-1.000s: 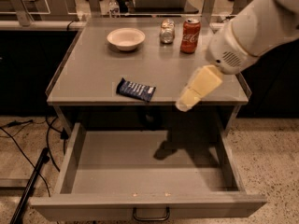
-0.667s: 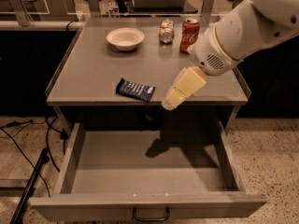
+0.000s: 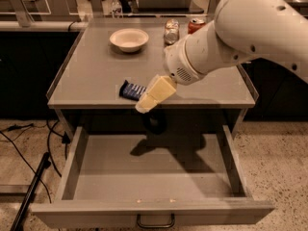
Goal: Place rxbar blueberry into top drawer
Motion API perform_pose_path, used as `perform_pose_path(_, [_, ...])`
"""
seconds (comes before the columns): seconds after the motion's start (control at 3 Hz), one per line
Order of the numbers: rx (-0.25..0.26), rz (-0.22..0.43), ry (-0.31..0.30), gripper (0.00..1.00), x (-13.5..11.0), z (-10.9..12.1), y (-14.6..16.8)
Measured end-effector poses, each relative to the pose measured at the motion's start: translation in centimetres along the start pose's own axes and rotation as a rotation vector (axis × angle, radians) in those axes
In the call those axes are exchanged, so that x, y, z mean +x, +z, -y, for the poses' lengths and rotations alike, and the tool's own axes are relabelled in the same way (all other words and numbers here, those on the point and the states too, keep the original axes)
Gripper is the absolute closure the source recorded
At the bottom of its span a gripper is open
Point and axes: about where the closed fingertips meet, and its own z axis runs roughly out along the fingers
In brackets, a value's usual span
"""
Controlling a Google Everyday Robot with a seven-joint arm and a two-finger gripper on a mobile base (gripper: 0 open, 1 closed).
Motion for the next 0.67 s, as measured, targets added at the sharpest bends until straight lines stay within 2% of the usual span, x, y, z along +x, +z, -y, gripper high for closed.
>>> perform_pose_path(0.67, [0.013,-0.005,0.008,0.0,0.08,0.5,0.5])
